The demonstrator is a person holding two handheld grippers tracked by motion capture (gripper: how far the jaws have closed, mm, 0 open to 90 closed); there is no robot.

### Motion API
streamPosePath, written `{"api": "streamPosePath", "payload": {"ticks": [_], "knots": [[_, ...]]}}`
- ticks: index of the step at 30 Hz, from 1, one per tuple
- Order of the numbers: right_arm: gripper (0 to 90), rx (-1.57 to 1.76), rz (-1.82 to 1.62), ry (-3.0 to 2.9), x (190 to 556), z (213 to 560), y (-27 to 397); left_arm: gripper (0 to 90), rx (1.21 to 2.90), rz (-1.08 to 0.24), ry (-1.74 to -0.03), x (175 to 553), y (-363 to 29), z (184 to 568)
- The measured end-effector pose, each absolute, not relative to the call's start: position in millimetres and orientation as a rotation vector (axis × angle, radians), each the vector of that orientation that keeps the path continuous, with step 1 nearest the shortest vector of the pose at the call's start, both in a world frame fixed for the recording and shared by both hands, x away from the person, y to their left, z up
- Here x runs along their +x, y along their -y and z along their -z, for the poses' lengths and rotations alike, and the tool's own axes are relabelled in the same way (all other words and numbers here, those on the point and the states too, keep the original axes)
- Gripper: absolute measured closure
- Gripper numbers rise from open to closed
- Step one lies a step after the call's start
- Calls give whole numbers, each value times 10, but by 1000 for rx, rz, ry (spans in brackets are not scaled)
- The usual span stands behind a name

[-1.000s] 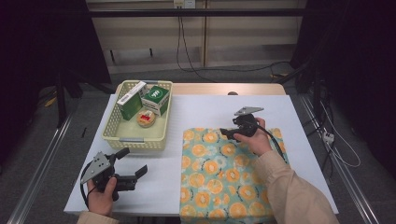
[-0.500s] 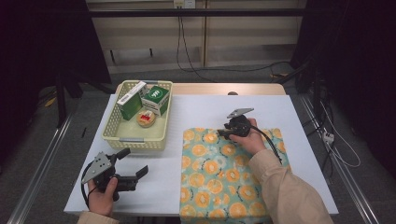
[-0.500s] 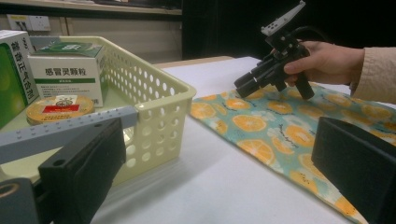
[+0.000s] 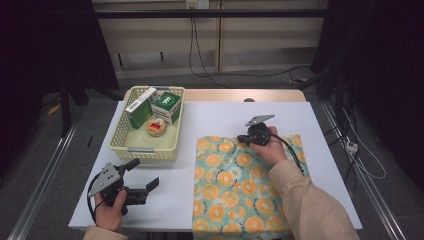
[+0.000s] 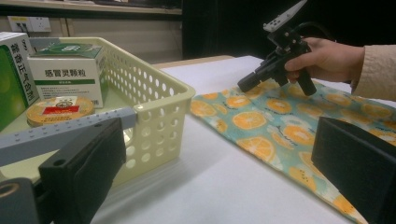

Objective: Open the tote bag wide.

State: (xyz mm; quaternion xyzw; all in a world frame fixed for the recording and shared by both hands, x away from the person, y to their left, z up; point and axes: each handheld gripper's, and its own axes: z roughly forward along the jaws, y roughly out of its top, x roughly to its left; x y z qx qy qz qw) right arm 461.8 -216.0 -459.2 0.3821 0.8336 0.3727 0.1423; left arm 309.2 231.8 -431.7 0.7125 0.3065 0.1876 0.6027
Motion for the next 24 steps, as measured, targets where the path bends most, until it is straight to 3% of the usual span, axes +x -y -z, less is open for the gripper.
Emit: {"api": "streamPosePath", "payload": {"ticks": [13,24], "knots": [[900,1173,-1100,-2282,4820,4397,2381,28,1659,-432,-705,3085,-2275,4301],[900,1264,-1135,-2170,5282,4183,2725,28,1655,-425,-717,3089,-2269,4304]]}}
